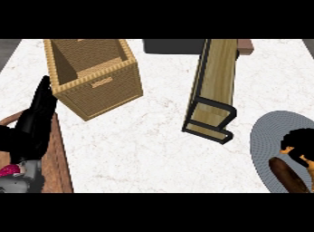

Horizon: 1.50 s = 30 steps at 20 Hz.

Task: Pick the croissant from the placemat and place it in the tiered shelf

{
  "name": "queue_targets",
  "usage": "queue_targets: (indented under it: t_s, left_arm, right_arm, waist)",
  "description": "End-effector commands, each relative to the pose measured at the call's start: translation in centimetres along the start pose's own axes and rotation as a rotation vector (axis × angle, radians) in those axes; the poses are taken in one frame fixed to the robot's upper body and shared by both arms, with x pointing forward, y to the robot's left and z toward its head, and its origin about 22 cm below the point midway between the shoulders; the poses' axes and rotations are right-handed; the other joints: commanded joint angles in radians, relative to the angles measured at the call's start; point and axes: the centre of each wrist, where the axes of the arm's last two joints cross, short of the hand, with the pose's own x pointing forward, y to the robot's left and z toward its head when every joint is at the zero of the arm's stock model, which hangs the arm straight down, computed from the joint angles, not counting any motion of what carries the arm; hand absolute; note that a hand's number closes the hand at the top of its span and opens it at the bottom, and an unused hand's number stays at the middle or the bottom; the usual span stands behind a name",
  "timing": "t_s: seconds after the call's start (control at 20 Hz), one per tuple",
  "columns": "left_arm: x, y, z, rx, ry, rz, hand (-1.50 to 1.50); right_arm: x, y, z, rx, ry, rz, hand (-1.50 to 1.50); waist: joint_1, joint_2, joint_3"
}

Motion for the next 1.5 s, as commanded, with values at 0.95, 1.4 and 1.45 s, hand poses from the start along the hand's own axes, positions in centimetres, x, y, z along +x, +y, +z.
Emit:
queue_targets:
  t_s: [0.95, 1.4, 1.45]
  left_arm:
    - [0.2, 2.0, 0.6, 0.042, 0.019, -0.012, 0.00]
    - [0.7, 1.6, 0.0, -0.001, -0.013, -0.005, 0.00]
    - [-0.3, 0.4, 0.0, -0.003, 0.001, 0.011, 0.00]
  right_arm:
    - [-1.8, -11.1, 3.6, -0.445, -0.313, -0.510, 1.50]
    - [-4.2, -21.1, 10.1, -0.602, -0.177, -0.554, 1.50]
    - [-3.6, -22.2, 8.0, -0.569, -0.182, -0.562, 1.50]
  waist:
    - [-0.031, -0.011, 0.008]
    - [0.007, 0.005, 0.012]
    - [0.005, 0.005, 0.011]
